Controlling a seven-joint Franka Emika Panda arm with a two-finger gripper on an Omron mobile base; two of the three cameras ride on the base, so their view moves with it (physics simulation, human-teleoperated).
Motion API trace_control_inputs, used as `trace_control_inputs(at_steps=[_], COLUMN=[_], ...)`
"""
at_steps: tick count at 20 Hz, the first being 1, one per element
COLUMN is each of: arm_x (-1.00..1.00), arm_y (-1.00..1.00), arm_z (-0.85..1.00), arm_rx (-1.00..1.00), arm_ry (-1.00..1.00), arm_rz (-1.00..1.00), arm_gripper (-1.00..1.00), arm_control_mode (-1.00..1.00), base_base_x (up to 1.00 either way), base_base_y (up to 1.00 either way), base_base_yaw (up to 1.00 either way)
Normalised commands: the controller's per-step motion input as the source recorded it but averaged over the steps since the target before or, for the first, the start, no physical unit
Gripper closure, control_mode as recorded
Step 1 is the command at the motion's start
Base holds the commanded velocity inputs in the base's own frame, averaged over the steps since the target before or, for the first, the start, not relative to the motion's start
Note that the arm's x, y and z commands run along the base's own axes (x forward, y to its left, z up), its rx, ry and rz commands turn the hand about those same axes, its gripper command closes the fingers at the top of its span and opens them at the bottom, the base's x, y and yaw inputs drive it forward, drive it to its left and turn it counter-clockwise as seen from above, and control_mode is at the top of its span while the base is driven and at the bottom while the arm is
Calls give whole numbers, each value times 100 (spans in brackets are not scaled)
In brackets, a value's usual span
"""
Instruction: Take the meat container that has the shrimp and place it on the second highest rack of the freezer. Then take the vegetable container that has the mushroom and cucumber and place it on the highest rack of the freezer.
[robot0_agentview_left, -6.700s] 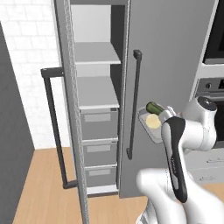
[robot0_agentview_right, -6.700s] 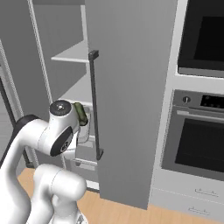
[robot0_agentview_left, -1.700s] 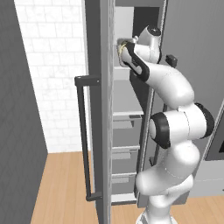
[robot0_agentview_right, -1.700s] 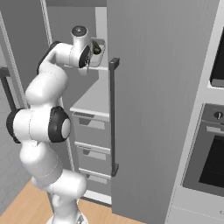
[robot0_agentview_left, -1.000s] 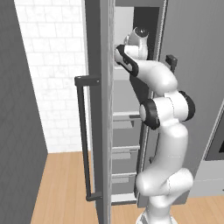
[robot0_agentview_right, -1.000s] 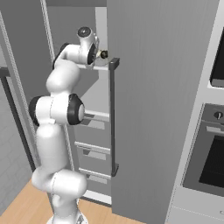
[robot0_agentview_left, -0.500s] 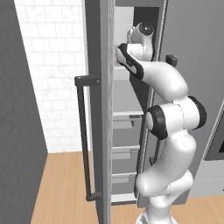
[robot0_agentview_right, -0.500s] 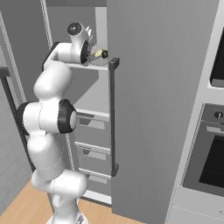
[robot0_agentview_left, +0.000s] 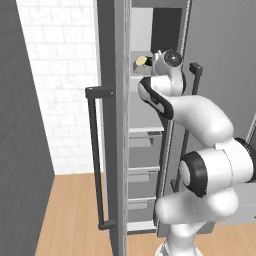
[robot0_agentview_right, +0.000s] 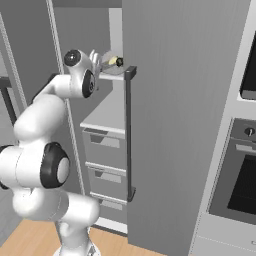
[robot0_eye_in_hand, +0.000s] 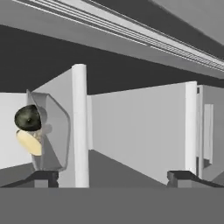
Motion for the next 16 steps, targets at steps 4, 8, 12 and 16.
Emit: trace_control_inputs(at_steps=[4, 8, 12, 16], arm_x=[-100, -100, -100, -50], arm_y=[-11, -17, -18, -5], arm_z=[0, 0, 0, -1], arm_rx=[0, 0, 0, 0], arm_ry=[6, 10, 13, 8], arm_rz=[0, -1, 0, 0], arm_gripper=[-100, -100, -100, -100], arm_control_mode=[-100, -100, -100, 100], base_base_x=[0, 0, 0, -50], base_base_y=[0, 0, 0, -9], base_base_yaw=[0, 0, 0, 0])
